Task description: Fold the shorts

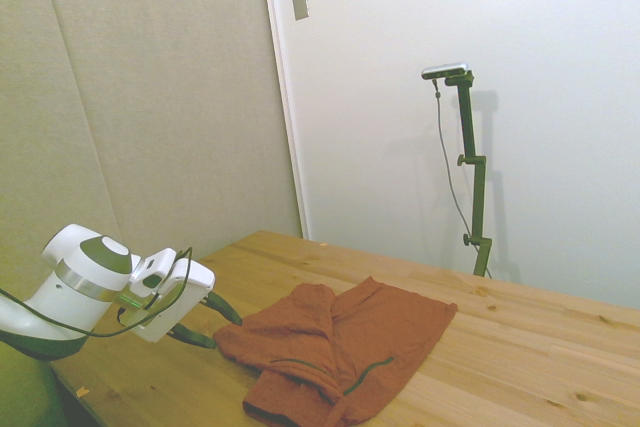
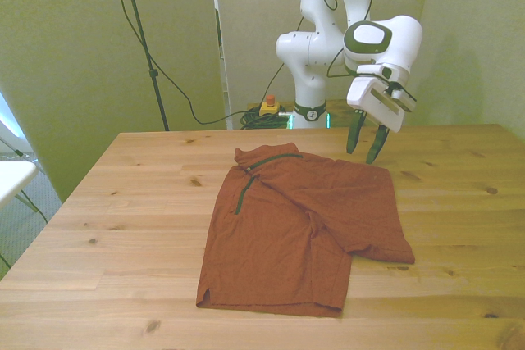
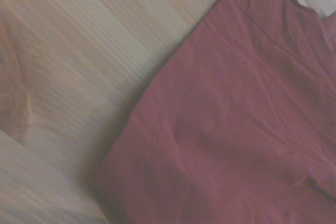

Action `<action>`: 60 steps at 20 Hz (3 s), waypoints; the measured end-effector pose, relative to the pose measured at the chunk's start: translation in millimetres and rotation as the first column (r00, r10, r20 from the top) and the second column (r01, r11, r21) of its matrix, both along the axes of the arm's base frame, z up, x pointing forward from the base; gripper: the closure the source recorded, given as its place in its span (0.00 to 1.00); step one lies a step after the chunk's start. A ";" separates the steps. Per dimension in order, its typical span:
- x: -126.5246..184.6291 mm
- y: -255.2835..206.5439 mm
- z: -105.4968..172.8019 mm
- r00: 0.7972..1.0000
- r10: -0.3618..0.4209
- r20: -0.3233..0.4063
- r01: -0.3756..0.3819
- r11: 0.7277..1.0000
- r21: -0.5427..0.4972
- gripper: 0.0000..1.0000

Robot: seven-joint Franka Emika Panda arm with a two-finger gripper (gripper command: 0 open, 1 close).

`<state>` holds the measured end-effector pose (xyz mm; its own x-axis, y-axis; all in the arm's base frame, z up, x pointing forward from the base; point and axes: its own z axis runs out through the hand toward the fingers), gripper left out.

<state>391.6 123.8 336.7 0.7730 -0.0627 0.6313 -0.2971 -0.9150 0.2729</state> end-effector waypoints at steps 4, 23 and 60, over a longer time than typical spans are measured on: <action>5.7 0.6 -6.2 1.000 0.004 -0.008 -0.004 1.000 -0.003 0.00; 46.9 14.2 -13.8 1.000 0.008 0.026 -0.008 1.000 0.012 0.00; 57.4 6.3 -27.5 0.998 -0.051 0.042 0.048 0.997 0.054 1.00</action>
<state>449.1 130.1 309.2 0.7398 -0.1343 0.6592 -0.3529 -0.9117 0.2103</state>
